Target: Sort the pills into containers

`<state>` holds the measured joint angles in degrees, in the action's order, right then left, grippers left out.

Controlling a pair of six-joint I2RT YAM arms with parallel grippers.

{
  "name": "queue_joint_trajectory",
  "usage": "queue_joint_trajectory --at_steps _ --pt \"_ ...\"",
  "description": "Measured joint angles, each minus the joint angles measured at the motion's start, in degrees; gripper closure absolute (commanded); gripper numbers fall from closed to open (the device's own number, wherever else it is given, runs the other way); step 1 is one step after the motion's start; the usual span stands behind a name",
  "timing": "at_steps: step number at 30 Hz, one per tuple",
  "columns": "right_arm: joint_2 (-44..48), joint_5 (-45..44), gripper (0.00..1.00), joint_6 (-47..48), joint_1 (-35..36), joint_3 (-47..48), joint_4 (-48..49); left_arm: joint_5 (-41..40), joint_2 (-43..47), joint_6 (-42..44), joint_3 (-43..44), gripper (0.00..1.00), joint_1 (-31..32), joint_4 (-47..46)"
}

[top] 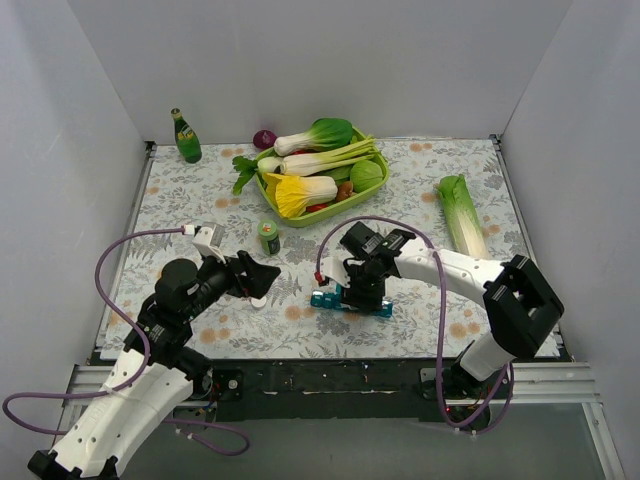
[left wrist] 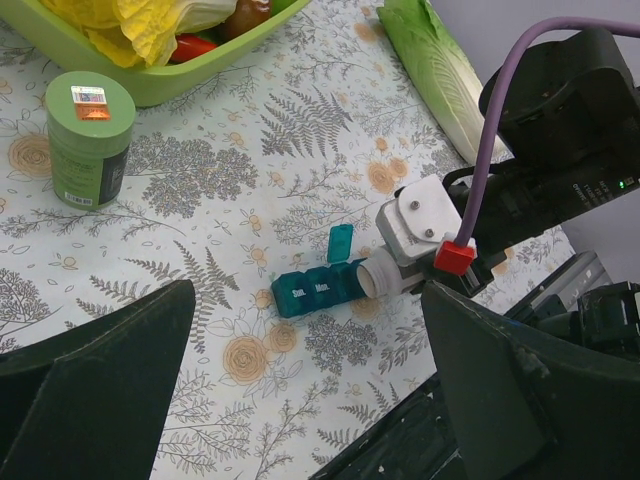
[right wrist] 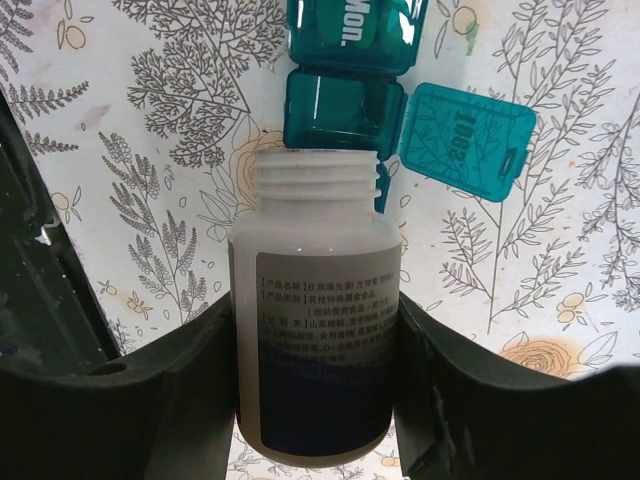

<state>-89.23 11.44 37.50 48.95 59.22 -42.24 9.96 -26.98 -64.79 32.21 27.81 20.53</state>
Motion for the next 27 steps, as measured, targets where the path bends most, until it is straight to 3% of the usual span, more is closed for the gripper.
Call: queue_joint_trajectory --at_steps 27 --pt "-4.02 -4.83 0.92 0.00 2.69 4.81 -3.93 -0.07 0.11 0.07 -0.59 0.02 0.00 -0.02"
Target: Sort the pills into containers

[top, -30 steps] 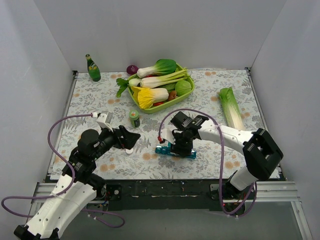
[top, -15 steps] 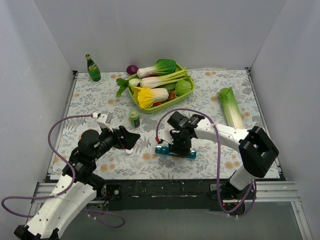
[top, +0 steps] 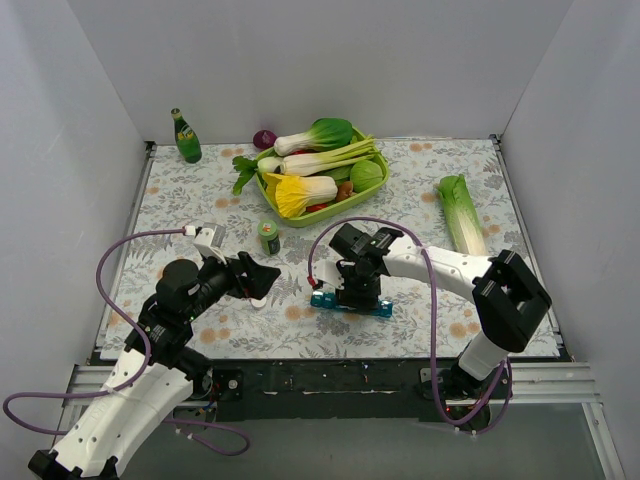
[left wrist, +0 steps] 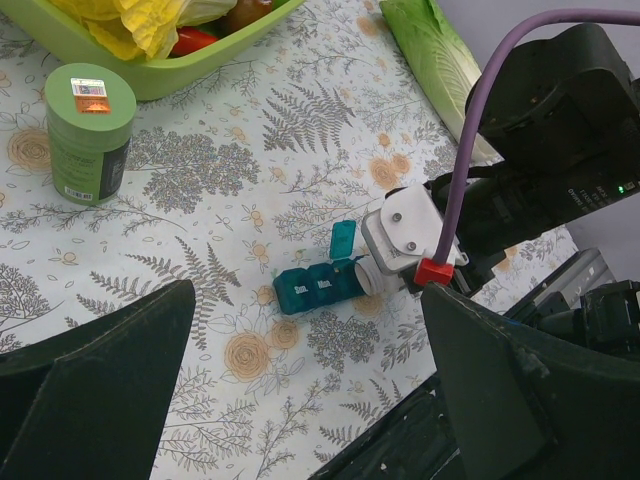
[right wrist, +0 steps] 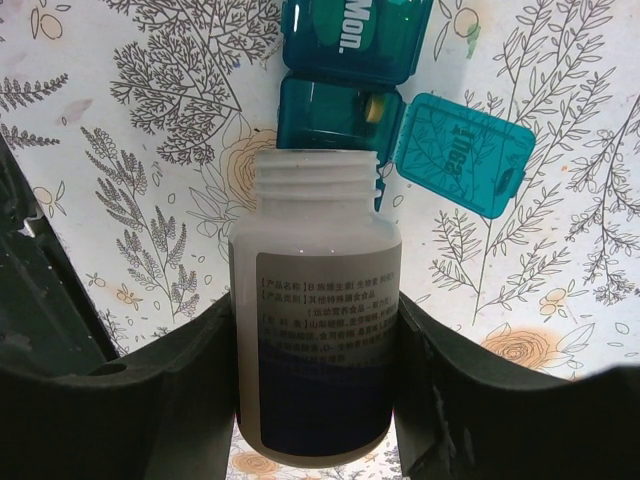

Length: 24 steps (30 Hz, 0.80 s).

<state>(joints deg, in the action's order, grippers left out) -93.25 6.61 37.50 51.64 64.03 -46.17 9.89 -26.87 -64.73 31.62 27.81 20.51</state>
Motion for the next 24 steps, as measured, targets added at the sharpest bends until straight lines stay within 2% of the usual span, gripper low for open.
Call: queue_joint_trajectory --at_steps 24 --pt "-0.87 -1.11 0.92 -0.04 0.52 1.44 -1.55 0.44 0.00 0.24 -0.04 0.02 0.00 0.00"
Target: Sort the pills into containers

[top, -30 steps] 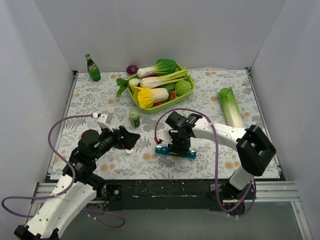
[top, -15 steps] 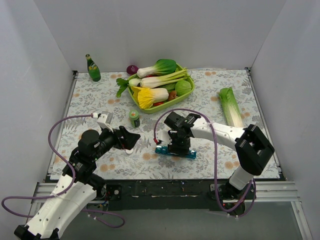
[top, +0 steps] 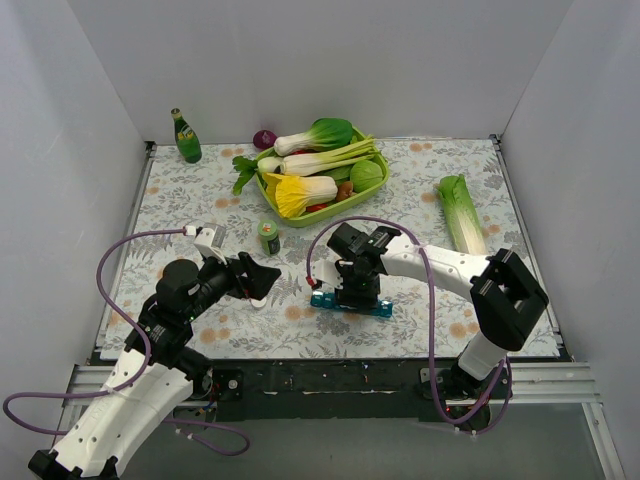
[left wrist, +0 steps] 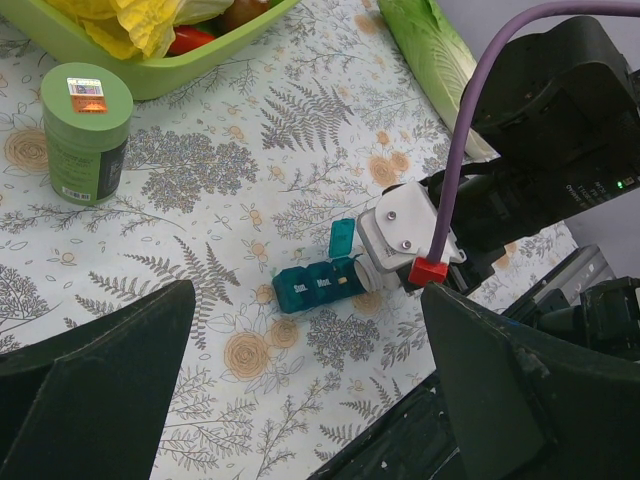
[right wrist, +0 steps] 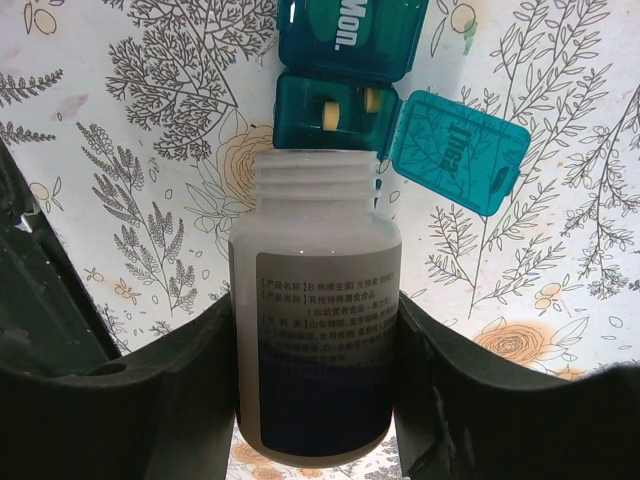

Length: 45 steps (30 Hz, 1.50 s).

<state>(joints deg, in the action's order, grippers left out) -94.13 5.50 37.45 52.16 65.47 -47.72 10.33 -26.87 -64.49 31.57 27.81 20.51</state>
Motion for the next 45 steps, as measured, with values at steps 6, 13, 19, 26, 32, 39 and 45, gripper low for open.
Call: queue_joint_trajectory --at_steps 6,13,19,26,32,39,45 --pt "0.15 0.68 0.92 -0.15 0.00 -0.02 0.63 0.00 0.00 0.00 -0.02 0.02 0.00 0.00" --pt "6.12 2.71 0.92 -0.63 -0.55 -2.21 4.11 -0.02 -0.50 -0.13 -0.02 0.02 0.00 0.00" --pt "15.47 7.30 0.92 -1.36 -4.09 -6.40 7.87 -0.37 -2.89 -3.72 -0.02 0.02 0.00 0.07" --pt "32.35 15.76 0.92 -1.92 -8.63 -15.54 17.86 -1.46 -12.28 -14.05 -0.13 0.02 0.00 4.00" --pt "51.21 21.70 0.91 -5.86 -9.14 -26.51 32.04 -5.53 -29.05 -18.10 0.44 0.04 0.00 9.90" --pt "62.55 22.05 0.91 -13.09 -9.42 -36.17 47.98 -13.44 -40.33 -19.76 3.69 0.07 1.09 15.58" --pt "65.61 22.12 0.91 -17.22 -9.86 -41.13 54.62 -18.78 -45.79 -19.43 8.07 0.25 2.54 16.57"
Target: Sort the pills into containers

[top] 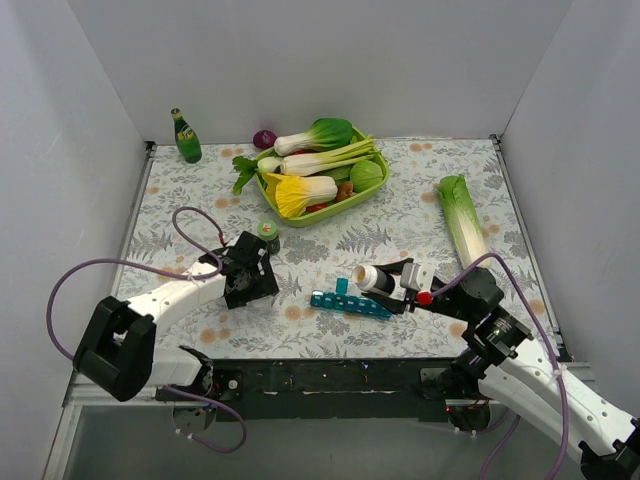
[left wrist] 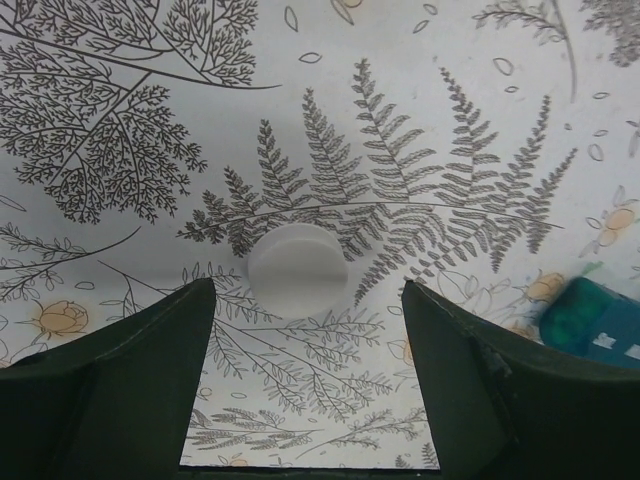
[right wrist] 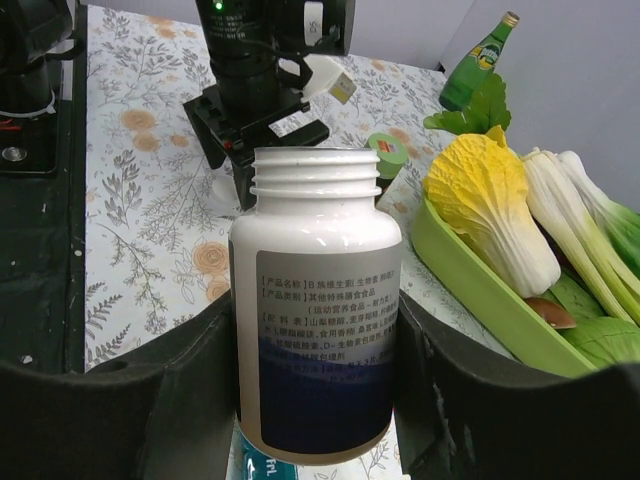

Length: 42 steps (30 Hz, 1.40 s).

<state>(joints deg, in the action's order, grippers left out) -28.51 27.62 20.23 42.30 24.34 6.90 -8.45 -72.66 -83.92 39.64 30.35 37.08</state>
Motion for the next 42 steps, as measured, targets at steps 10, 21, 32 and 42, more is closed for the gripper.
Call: queue_joint_trajectory --at_steps 10,21,32,42 --pt "2.21 0.24 0.90 -2.49 -0.33 -2.32 2.36 -5.09 -6.45 -0.37 1.38 0.42 2.58 1.62" --pt "3.58 1.36 0.91 -3.15 -0.83 -4.00 2.71 -6.03 -8.24 0.28 2.86 0.81 3.21 2.43" --pt "2.19 4.70 0.91 3.13 -0.98 -4.57 0.44 27.54 11.98 1.01 3.15 0.85 3.23 -10.78" --pt "-3.65 1.22 0.92 6.64 -0.98 -3.52 -1.90 44.57 10.62 -19.08 -0.92 0.86 7.82 -41.31"
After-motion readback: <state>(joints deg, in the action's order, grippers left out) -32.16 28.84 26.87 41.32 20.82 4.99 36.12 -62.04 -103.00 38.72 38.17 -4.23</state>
